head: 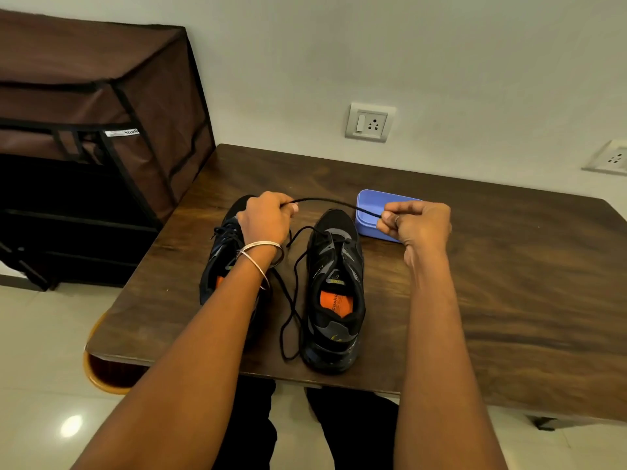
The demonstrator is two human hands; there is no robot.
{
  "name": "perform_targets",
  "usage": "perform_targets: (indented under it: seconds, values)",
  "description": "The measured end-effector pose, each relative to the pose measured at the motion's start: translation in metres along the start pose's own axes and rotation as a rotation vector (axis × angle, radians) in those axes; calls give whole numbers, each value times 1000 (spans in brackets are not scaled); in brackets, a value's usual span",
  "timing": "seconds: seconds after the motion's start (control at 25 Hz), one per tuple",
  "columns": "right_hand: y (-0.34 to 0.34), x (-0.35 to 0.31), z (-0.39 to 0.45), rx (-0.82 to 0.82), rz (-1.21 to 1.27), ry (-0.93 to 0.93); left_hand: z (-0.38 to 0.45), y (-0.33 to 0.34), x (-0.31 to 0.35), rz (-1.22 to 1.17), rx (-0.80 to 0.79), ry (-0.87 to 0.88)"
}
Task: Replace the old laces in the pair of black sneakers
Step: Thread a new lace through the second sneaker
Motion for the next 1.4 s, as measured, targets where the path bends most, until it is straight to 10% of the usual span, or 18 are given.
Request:
perform_targets:
  seconds: [0.32,0.68,0.92,1.4]
  values:
    - [28,2,2,-63,-432,-161,-14,10,65,-103,-200,616]
    - [30,23,4,-105,-208,79,-21,29,59,-190,-326,349]
    - [38,33,-14,-540,-985,138,-15,60,51,190,-414,240]
    - [20,50,-10,-480,-662,273,-21,68,63,360,-336,194]
Point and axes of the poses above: each hand's wrist, its own z-axis towards the middle knuckle, its own y-axis out of the palm, x = y × z, the point moved 4 cm from there along z, towards the middle knuckle, and after that the axes turned 6 degrees about z, right-handed, at the moved point
